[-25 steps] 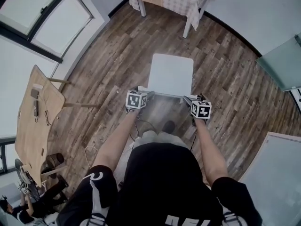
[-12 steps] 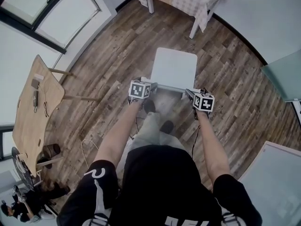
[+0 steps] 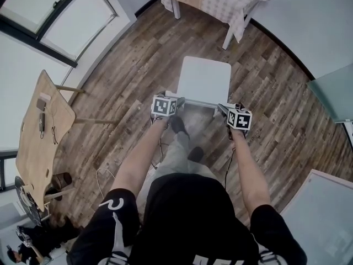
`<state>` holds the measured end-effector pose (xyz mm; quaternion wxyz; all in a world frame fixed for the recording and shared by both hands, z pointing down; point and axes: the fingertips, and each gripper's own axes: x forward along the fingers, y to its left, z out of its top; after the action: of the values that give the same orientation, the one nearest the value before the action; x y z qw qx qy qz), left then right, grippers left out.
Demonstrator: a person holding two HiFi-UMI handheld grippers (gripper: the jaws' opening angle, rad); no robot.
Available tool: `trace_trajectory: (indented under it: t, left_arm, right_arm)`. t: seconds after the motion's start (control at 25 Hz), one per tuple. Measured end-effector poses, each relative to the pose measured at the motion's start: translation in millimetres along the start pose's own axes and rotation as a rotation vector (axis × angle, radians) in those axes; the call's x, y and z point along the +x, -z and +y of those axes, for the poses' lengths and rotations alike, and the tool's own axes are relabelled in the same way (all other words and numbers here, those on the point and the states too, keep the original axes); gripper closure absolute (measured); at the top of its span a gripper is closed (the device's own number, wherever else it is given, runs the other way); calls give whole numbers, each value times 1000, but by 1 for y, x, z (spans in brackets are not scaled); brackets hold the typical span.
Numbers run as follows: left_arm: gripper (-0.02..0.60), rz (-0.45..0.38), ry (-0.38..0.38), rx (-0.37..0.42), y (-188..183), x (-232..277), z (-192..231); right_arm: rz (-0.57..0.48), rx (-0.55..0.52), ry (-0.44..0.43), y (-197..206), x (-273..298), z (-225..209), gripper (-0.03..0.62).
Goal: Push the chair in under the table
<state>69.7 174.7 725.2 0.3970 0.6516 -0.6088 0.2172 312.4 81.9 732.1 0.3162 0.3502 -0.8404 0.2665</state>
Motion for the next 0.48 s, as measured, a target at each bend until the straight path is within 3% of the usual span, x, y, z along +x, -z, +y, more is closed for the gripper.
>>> trace_trajectory:
  t: [0.48]
  left_arm:
    - [193, 21, -1, -5, -61, 36, 33]
  right_arm:
    - [22, 4, -7, -59, 51, -13, 100]
